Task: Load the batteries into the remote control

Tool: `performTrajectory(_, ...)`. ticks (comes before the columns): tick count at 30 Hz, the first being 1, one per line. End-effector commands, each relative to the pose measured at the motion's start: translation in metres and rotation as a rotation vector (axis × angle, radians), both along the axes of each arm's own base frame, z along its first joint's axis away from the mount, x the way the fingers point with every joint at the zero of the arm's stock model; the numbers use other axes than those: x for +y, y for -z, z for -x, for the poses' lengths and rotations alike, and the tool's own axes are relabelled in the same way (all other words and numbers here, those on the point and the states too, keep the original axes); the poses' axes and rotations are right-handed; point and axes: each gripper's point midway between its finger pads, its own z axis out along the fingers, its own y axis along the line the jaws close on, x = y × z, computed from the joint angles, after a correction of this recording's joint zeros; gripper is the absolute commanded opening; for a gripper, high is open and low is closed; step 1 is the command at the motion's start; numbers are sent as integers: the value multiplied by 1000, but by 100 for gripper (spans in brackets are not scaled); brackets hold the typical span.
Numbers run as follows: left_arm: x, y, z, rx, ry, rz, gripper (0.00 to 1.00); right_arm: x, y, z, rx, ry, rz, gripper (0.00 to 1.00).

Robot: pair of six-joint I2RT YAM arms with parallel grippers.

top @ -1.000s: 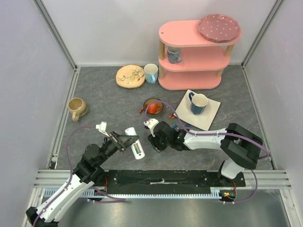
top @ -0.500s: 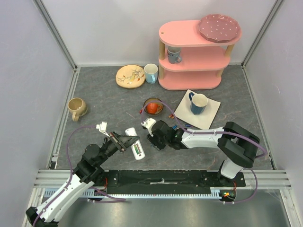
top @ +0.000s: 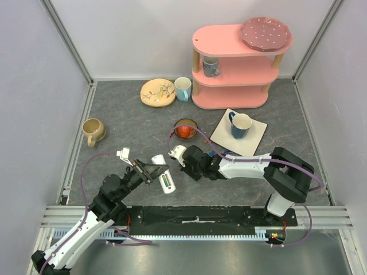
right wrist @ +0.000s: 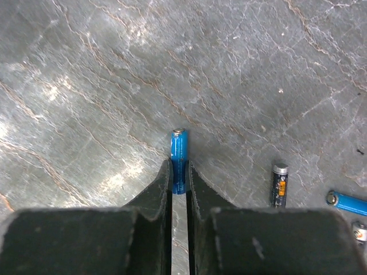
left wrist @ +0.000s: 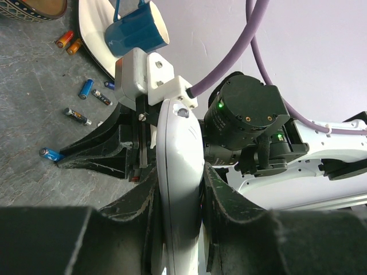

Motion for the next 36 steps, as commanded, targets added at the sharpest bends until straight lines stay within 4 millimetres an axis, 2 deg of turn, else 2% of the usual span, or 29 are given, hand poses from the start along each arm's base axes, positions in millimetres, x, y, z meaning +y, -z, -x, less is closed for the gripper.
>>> performTrajectory(1,-3,21,0,15,14,-11,2,-8,-15,-12,-72,-17,77,4)
performTrajectory(3,-2,18,1,3,15,-13,2,-14,-21,-17,-99,-12,120,0)
performTrajectory(4,-2,16,1,-2,15,-13,2,-13,-30,-26,-131,-1,135,0)
performTrajectory(6,-2,13,1,-14,15,-11,2,-19,-33,-30,-161,-43,197,0)
performTrajectory(11,-2,12,3,-21,27,-9,2,-15,-59,-49,-293,-78,196,0)
performTrajectory(15,-2,9,5,-33,34,-9,2,-8,-54,-41,-361,-289,179,0)
performTrajectory(18,-2,11,6,-29,35,-26,2,-14,-56,-50,-406,-258,211,0)
performTrajectory(20,-1,4,8,-53,36,-5,2,-10,-57,-48,-398,-262,185,0)
performTrajectory(25,-2,7,9,-46,45,2,2,-13,-51,-47,-388,-231,168,0)
performTrajectory(27,-3,9,9,-37,50,7,2,-9,-45,-39,-358,-257,153,0)
performTrajectory(33,-4,11,10,-23,57,17,2,-8,-43,-43,-413,-325,165,0)
performTrajectory(34,-4,13,10,-21,57,16,2,-6,-45,-43,-436,-353,162,5)
performTrajectory(36,-4,15,9,-16,56,18,2,-2,-48,-49,-503,-405,171,8)
